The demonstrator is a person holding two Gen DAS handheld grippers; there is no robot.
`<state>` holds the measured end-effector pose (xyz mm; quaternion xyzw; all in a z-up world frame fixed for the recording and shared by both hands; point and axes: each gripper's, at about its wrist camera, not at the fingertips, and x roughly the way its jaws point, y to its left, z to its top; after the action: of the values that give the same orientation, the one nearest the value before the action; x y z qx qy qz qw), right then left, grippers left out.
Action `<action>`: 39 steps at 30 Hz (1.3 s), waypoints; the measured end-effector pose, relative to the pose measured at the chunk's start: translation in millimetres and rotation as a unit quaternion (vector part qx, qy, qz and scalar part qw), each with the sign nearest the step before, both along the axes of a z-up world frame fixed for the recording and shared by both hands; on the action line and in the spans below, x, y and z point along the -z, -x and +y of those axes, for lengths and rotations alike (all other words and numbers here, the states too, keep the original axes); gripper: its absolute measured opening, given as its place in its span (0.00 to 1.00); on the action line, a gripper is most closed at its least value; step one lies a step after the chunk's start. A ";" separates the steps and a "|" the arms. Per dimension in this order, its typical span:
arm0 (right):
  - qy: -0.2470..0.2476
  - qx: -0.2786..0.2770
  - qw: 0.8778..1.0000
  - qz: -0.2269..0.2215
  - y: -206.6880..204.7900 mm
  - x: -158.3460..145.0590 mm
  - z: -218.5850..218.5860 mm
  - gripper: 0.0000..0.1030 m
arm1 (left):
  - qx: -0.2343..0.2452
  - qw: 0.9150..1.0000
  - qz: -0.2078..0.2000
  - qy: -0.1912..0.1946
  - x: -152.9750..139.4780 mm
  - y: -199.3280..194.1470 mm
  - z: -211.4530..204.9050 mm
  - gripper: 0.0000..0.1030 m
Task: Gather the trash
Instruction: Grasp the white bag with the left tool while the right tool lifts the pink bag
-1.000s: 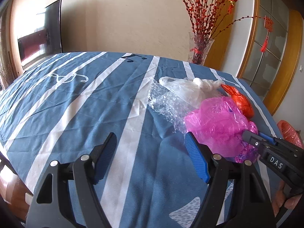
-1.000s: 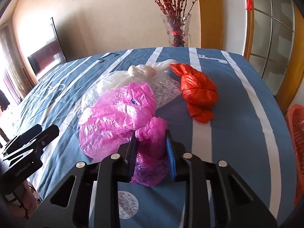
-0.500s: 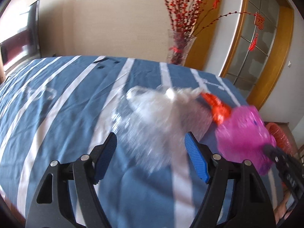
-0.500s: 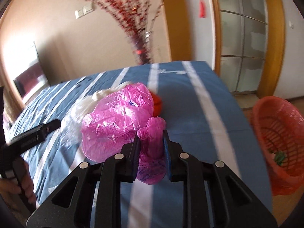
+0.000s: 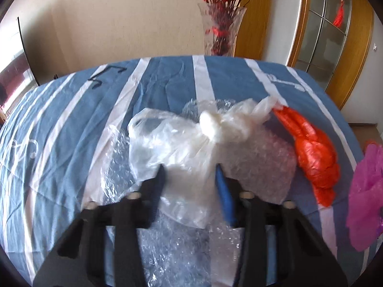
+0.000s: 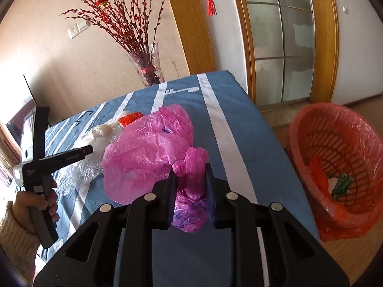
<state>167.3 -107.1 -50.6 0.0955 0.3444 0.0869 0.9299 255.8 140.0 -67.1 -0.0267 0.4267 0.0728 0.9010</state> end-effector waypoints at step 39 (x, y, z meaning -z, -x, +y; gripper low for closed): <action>-0.008 0.192 0.979 -0.071 69.5 -42.0 -119.7 0.22 | 0.185 0.969 -0.081 0.145 -73.5 95.7 -153.0 0.05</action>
<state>97.8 -226.8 -8.5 0.1604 0.2521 -0.0836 0.9506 160.1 -13.0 6.4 -0.0840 0.3562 -0.1601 0.9167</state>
